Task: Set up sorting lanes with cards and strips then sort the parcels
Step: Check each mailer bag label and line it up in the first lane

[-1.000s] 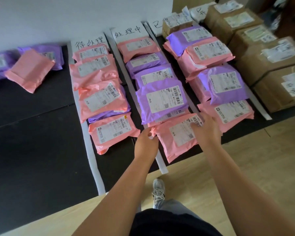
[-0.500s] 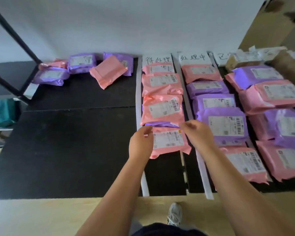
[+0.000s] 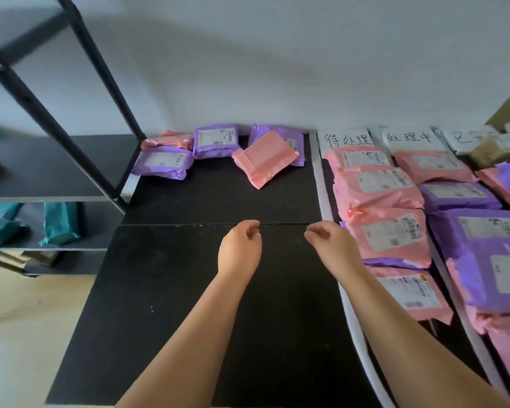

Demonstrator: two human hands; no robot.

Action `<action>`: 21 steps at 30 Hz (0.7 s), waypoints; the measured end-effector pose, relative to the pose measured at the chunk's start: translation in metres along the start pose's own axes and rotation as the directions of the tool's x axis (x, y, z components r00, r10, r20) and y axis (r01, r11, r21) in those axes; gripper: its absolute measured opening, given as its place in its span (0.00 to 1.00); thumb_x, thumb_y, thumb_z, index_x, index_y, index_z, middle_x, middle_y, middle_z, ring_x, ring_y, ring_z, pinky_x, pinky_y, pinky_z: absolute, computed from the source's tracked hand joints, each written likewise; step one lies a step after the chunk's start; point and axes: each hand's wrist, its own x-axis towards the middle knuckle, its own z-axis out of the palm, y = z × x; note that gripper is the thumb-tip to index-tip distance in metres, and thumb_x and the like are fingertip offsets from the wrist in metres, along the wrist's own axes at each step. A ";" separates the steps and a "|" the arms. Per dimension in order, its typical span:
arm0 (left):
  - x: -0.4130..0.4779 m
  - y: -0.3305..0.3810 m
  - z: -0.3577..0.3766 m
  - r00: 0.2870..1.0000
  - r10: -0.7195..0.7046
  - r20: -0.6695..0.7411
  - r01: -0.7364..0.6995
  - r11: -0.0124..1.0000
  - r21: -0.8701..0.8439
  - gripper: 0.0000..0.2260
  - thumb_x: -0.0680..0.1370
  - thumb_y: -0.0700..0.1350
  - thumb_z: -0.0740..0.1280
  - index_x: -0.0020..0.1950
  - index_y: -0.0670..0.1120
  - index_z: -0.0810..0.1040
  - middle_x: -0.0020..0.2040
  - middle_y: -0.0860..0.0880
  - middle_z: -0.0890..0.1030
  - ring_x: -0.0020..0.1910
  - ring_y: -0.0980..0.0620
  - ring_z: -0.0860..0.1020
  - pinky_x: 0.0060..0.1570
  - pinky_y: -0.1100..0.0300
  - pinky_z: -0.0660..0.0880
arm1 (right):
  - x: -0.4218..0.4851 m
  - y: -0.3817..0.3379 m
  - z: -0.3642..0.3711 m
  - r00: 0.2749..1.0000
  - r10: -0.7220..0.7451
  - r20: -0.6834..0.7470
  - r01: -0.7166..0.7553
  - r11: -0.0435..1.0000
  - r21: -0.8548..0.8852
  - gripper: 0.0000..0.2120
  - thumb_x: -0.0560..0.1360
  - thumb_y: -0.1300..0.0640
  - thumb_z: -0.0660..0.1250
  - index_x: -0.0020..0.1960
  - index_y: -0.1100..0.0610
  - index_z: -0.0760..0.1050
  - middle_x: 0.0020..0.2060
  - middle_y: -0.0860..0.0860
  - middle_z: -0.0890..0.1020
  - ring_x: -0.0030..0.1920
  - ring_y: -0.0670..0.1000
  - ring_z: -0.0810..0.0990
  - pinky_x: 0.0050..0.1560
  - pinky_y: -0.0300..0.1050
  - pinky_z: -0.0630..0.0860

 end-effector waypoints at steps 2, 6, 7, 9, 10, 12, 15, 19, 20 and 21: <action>0.020 -0.007 -0.015 0.999 0.022 0.023 -0.022 1.000 0.012 0.16 0.82 0.43 0.63 0.70 0.52 0.74 0.59 0.53 0.81 0.46 0.59 0.77 0.39 0.66 0.73 | 0.006 -0.013 0.017 0.999 0.032 -0.005 -0.032 0.999 -0.004 0.12 0.80 0.54 0.67 0.62 0.54 0.78 0.56 0.49 0.82 0.54 0.47 0.78 0.52 0.39 0.69; 0.060 -0.011 -0.031 0.998 0.036 0.059 -0.036 0.999 0.003 0.18 0.81 0.42 0.63 0.71 0.50 0.72 0.58 0.54 0.80 0.49 0.56 0.78 0.42 0.63 0.73 | 0.025 -0.032 0.036 0.998 0.055 -0.044 -0.056 0.998 -0.028 0.13 0.80 0.55 0.67 0.65 0.53 0.77 0.60 0.49 0.81 0.58 0.48 0.79 0.53 0.38 0.69; 0.069 -0.010 -0.032 0.997 0.029 0.067 -0.029 1.000 -0.001 0.18 0.81 0.42 0.63 0.72 0.50 0.72 0.59 0.54 0.80 0.50 0.56 0.78 0.42 0.63 0.73 | 0.032 -0.035 0.038 0.997 0.055 -0.050 -0.057 0.998 -0.041 0.14 0.80 0.54 0.67 0.66 0.53 0.76 0.60 0.49 0.81 0.59 0.48 0.79 0.53 0.38 0.69; 0.087 -0.007 -0.030 0.996 0.019 0.086 -0.019 1.000 -0.003 0.19 0.81 0.42 0.63 0.72 0.50 0.71 0.60 0.53 0.80 0.48 0.57 0.77 0.40 0.64 0.74 | 0.049 -0.041 0.039 0.997 0.043 -0.060 -0.048 0.996 -0.076 0.16 0.80 0.54 0.67 0.67 0.52 0.75 0.60 0.49 0.81 0.58 0.47 0.79 0.53 0.39 0.70; 0.096 -0.005 -0.028 0.996 0.016 0.092 -0.016 1.000 0.001 0.19 0.81 0.42 0.64 0.72 0.51 0.71 0.61 0.52 0.80 0.46 0.58 0.77 0.38 0.65 0.73 | 0.060 -0.043 0.039 0.997 0.034 -0.067 -0.041 0.994 -0.102 0.16 0.80 0.54 0.67 0.68 0.52 0.75 0.60 0.49 0.81 0.57 0.47 0.79 0.54 0.39 0.70; 0.115 0.000 -0.024 0.996 0.009 0.090 -0.010 1.000 0.013 0.19 0.81 0.42 0.63 0.72 0.51 0.71 0.62 0.52 0.79 0.48 0.58 0.76 0.40 0.64 0.73 | 0.086 -0.047 0.037 0.997 0.012 -0.073 -0.023 0.988 -0.149 0.18 0.80 0.54 0.67 0.69 0.52 0.74 0.61 0.48 0.81 0.59 0.48 0.79 0.57 0.42 0.74; 0.142 0.006 -0.020 0.998 -0.017 0.067 0.016 1.000 0.025 0.20 0.81 0.41 0.63 0.72 0.50 0.71 0.63 0.51 0.79 0.55 0.54 0.77 0.51 0.58 0.76 | 0.133 -0.054 0.034 0.996 -0.032 -0.078 0.014 0.975 -0.222 0.19 0.80 0.55 0.67 0.70 0.51 0.73 0.62 0.49 0.81 0.62 0.51 0.79 0.63 0.49 0.75; 0.185 0.016 -0.007 0.996 -0.064 0.064 0.060 0.997 0.057 0.21 0.80 0.41 0.64 0.74 0.51 0.69 0.67 0.51 0.77 0.61 0.52 0.77 0.52 0.61 0.74 | 0.198 -0.064 0.034 0.991 -0.088 -0.098 0.054 0.949 -0.312 0.20 0.79 0.55 0.66 0.70 0.52 0.73 0.62 0.50 0.81 0.63 0.54 0.78 0.65 0.58 0.73; 0.198 0.019 -0.003 0.995 -0.072 0.064 0.068 0.995 0.069 0.22 0.80 0.41 0.65 0.74 0.51 0.69 0.68 0.51 0.76 0.62 0.52 0.77 0.51 0.62 0.72 | 0.215 -0.065 0.035 0.990 -0.105 -0.093 0.069 0.943 -0.326 0.19 0.79 0.55 0.66 0.70 0.52 0.74 0.62 0.49 0.81 0.63 0.55 0.78 0.64 0.58 0.73; 0.211 0.022 0.001 0.995 -0.080 0.065 0.075 0.994 0.082 0.22 0.80 0.41 0.65 0.74 0.51 0.69 0.68 0.51 0.76 0.62 0.52 0.77 0.50 0.63 0.72 | 0.231 -0.065 0.036 0.989 -0.119 -0.089 0.082 0.937 -0.339 0.19 0.78 0.55 0.66 0.69 0.52 0.74 0.62 0.49 0.81 0.62 0.55 0.78 0.62 0.57 0.74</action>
